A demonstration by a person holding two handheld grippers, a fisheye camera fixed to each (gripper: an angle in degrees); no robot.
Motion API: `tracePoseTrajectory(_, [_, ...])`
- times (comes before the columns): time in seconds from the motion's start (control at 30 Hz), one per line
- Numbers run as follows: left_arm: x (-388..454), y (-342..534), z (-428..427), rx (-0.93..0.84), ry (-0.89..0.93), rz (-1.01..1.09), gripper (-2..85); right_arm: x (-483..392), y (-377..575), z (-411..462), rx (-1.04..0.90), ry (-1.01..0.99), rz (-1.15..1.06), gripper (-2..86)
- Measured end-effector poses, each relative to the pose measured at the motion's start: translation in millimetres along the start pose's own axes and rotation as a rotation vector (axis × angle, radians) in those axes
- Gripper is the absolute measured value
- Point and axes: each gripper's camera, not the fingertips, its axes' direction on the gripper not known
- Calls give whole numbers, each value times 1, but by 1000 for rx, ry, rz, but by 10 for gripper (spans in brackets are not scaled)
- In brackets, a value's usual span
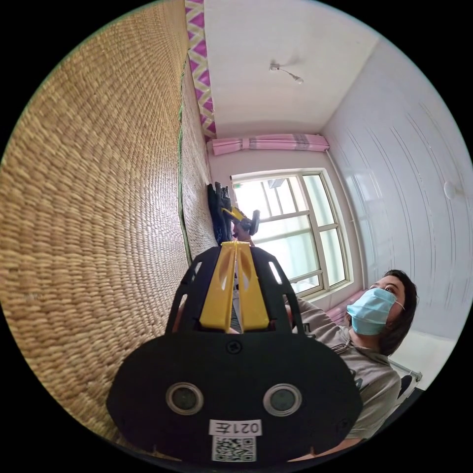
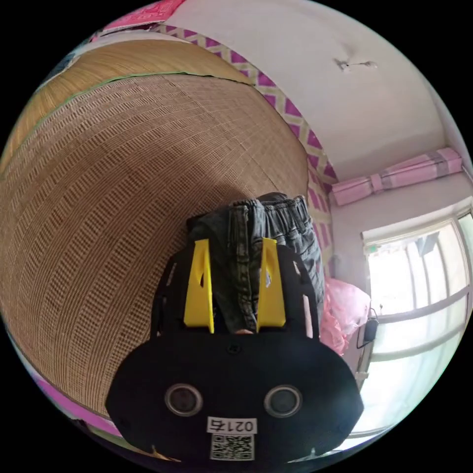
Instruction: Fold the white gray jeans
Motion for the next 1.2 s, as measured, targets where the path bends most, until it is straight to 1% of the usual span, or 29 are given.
tracePoseTrajectory(0.07, [-1,-1,0,1,2,0,-9,19,5,2,15,-56,50,107])
tracePoseTrajectory(0.13, [-2,-3,0,2,3,-1,-9,56,19,4,47,-193,173,91])
tracePoseTrajectory(0.17, [-2,-3,0,2,4,-1,-9,65,23,5,57,-223,200,89])
tracePoseTrajectory(0.23, [-3,-5,1,0,4,-2,-9,106,44,8,101,-363,356,83])
tracePoseTrajectory(0.27, [-3,-6,1,0,4,-3,-9,118,51,9,118,-399,402,82])
tracePoseTrajectory(0.33, [-4,-7,2,1,5,-3,-9,163,87,11,213,-531,590,79])
tracePoseTrajectory(0.4, [-5,-8,4,1,4,-3,-9,195,116,11,293,-611,719,78])
tracePoseTrajectory(0.5, [-6,-10,6,1,4,-3,-9,238,155,5,381,-677,852,77])
tracePoseTrajectory(0.63, [-7,-12,10,1,5,-2,-9,280,184,-18,434,-665,909,76])
tracePoseTrajectory(0.77, [-8,-13,14,2,7,0,-9,304,194,-47,475,-660,900,74])
tracePoseTrajectory(0.87, [-9,-14,18,5,13,6,-9,312,189,-82,544,-704,832,71])
tracePoseTrajectory(0.97, [-8,-13,22,15,25,25,-9,287,158,-131,581,-743,659,70])
tracePoseTrajectory(1.03, [-6,-11,26,28,33,54,-10,232,120,-174,603,-791,474,68])
tracePoseTrajectory(1.07, [-4,-9,26,32,30,64,-10,214,111,-184,611,-803,432,68])
tracePoseTrajectory(1.1, [2,-5,28,45,15,87,-10,177,95,-203,630,-838,360,68])
tracePoseTrajectory(1.2, [28,7,29,62,22,98,-9,87,59,-230,662,-991,284,67])
